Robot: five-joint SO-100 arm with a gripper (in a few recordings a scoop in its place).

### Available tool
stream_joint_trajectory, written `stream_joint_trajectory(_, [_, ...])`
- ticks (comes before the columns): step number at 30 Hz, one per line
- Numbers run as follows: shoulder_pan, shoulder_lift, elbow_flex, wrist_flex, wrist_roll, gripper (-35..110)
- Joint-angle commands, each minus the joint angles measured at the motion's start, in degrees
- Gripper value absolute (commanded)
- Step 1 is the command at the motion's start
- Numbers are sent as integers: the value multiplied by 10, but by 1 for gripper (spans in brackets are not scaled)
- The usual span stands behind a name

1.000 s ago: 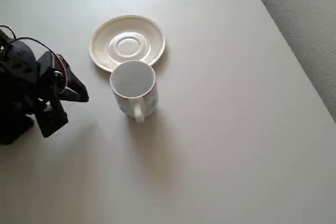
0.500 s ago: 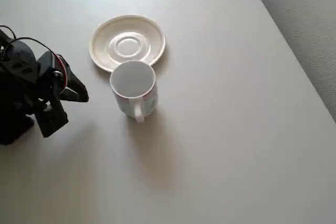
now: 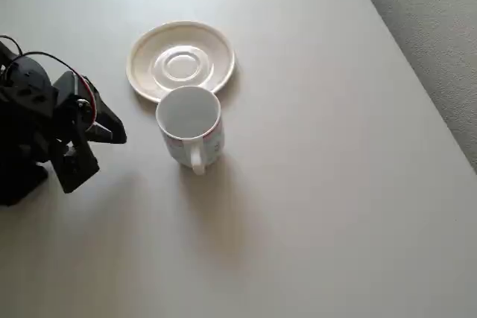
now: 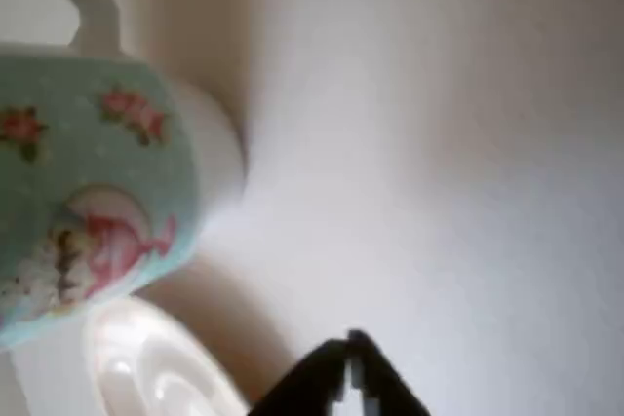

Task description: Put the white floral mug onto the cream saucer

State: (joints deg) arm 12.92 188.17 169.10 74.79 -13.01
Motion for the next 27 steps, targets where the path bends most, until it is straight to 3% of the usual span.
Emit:
stream_joint_trajectory(1, [-10, 5, -45, -2, -4, -2])
stream_joint_trajectory(9, [-17, 0, -79, -11, 0, -1])
stream_joint_trajectory(14, [-6, -120, -194, -19, -2, 1])
stream_joint_trajectory(22, [-20, -376, -493, 114, -5, 16])
stream_joint_trajectory(27, [-22, -466, -580, 149, 4, 19])
